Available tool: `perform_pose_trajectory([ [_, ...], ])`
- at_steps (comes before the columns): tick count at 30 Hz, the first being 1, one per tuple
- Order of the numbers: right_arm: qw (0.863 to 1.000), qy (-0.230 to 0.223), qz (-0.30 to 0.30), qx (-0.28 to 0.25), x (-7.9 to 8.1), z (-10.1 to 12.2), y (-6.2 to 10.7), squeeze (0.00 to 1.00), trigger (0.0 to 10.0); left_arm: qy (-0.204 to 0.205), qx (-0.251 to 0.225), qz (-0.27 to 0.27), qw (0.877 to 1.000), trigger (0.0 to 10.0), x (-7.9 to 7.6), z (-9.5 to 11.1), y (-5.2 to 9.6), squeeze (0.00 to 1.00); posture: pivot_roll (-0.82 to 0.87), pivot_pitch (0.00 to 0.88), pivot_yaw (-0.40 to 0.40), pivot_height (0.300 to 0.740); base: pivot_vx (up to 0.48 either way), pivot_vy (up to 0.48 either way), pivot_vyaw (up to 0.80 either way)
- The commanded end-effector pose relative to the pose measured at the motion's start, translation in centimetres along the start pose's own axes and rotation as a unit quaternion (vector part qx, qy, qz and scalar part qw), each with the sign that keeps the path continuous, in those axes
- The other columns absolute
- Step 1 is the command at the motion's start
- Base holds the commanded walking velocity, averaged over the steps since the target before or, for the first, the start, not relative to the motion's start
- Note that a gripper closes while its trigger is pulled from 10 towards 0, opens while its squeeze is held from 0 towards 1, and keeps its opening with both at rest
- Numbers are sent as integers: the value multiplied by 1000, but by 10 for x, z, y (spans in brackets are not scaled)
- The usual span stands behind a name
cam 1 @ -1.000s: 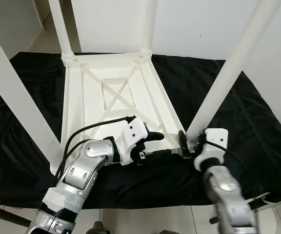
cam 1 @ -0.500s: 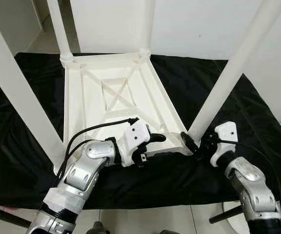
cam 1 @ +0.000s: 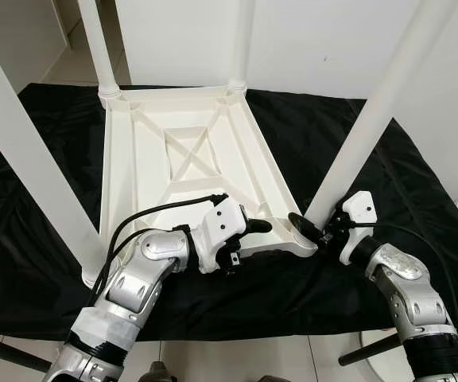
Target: Building children table
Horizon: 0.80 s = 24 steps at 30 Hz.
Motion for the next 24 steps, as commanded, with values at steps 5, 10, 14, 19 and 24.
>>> perform_pose_trajectory([
  [5,999,-28,-20,17,12,-12,4,0,10000,0,0,29,1000,10000,5,-1,1,0,11,0,-56,740,0,0,0],
  [10,995,-30,-94,31,6,-10,1,0,10000,1,1,27,1000,10000,5,-1,2,0,12,0,-57,740,0,0,0],
  [14,986,-23,-162,36,0,-6,1,0,10000,2,3,26,1000,10000,4,-2,3,0,12,0,-55,740,0,0,0],
  [19,953,-77,-288,54,7,-8,2,0,10000,1,8,19,1000,10000,3,-4,4,0,8,0,-46,740,0,0,0],
  [24,937,-74,-333,70,12,-9,3,0,10000,0,9,17,1000,10000,4,-3,4,0,8,0,-42,740,0,0,0],
])
Point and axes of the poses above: a point about 5 cm out from each wrist's last joint towards the gripper, its own y axis pointing back from the gripper into the wrist, its own z axis along the axis of the wrist's last joint, x = y × z, the point moved 6 cm from there along -y, pointing out of the wrist towards the gripper, and after that the axes turned 9 degrees about y, right-handed, at the moved point
